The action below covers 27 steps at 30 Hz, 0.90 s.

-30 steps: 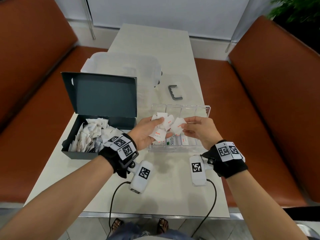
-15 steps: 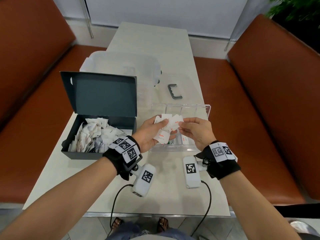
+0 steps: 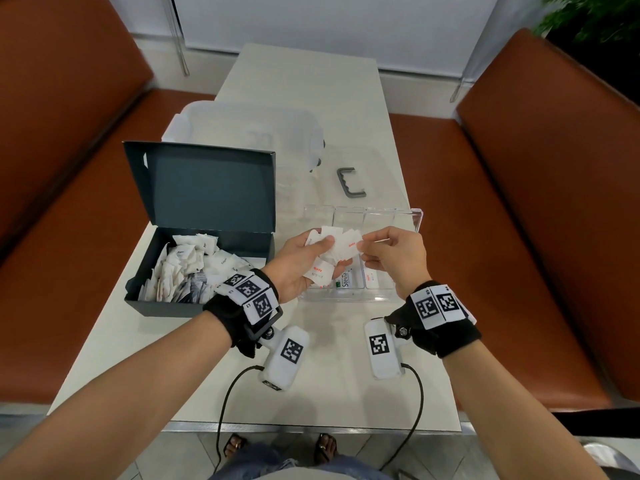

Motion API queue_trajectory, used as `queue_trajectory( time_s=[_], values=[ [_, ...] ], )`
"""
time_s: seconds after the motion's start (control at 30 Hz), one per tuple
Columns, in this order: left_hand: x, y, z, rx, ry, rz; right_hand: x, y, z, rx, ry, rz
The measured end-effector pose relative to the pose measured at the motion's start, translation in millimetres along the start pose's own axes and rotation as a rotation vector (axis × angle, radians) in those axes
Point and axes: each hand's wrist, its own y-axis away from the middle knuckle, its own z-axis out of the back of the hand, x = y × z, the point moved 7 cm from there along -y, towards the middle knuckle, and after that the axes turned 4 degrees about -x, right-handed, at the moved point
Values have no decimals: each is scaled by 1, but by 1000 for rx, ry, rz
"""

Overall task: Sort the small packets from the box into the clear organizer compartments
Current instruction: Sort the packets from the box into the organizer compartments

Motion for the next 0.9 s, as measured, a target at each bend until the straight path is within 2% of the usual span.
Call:
queue_trajectory(
  time_s=[0.17, 0.27, 0.4, 0.73, 0.9],
  values=[
    [1, 1, -1, 9, -37, 4, -1, 2, -7, 20, -6, -2],
    [0, 0, 0, 6, -31, 0, -5, 0, -8, 35, -36, -65],
    [-1, 1, -1, 10, -43, -10, -11, 3, -17, 166, -170, -161],
    [-1, 4, -3, -3, 77, 66, -10, 0, -14, 149, -246, -107],
    [-1, 5, -8, 7, 42, 41, -8, 0, -9, 142, -268, -92]
  ],
)
